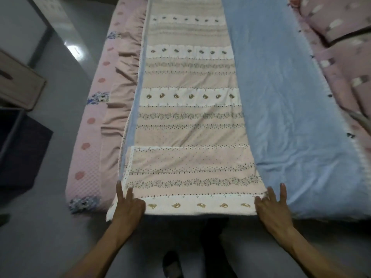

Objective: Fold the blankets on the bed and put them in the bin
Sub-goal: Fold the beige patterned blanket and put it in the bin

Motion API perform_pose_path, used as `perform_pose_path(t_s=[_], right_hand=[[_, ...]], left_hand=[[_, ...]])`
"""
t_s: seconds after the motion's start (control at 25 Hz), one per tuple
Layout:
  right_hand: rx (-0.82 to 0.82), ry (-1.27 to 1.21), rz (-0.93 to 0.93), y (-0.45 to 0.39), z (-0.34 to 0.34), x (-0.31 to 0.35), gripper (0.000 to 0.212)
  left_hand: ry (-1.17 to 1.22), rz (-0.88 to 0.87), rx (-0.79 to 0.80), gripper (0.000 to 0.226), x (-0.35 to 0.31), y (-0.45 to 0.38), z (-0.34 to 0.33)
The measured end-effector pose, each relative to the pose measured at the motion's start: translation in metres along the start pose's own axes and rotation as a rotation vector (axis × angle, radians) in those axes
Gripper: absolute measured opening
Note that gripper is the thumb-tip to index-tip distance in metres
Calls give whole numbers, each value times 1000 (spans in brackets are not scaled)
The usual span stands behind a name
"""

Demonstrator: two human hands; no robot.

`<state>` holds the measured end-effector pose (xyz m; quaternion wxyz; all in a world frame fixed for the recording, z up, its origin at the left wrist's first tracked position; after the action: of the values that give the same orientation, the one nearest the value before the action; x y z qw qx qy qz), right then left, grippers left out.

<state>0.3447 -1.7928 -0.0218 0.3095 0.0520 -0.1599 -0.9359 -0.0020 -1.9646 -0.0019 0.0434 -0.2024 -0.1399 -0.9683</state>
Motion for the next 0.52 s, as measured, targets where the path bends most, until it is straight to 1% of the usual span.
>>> perform_pose_path(t_s=[0.08,0.16,0.28,0.32,0.36,0.4,0.44,0.52], right_hand=[[81,0,-30,46,-15,11,38],[115,-8,-26,81,-14,24,38],[124,-43,-64,108,-5,30,47],[121,-18,-81,109,4,29,47],[153,10,-111,109,9,27,44],[166,37,-143,109,13,22,38],[158,35,-171,108,21,17,33],[109,-2,-217,111,39,5,33]], left_hand=[[34,-35,49,44,-14,45,-6],[35,-38,33,47,-20,85,4],[26,-21,97,71,-17,112,2],[2,-7,86,68,-13,113,7],[-2,1,91,58,-10,112,10],[1,16,88,47,-6,111,14],[14,32,94,42,-3,110,16],[-7,50,126,38,1,107,22]])
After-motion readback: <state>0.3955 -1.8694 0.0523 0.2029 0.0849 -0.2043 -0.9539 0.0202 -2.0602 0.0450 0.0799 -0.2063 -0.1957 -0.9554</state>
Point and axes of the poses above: each hand's wrist, its own y-axis away from the middle knuckle, its own z-axis out of the back of the hand, x = y × z, the point moved 10 cm from there along -y, towards the middle knuckle, and after that the axes turned 15 degrees about -y, right-handed, at the moved point
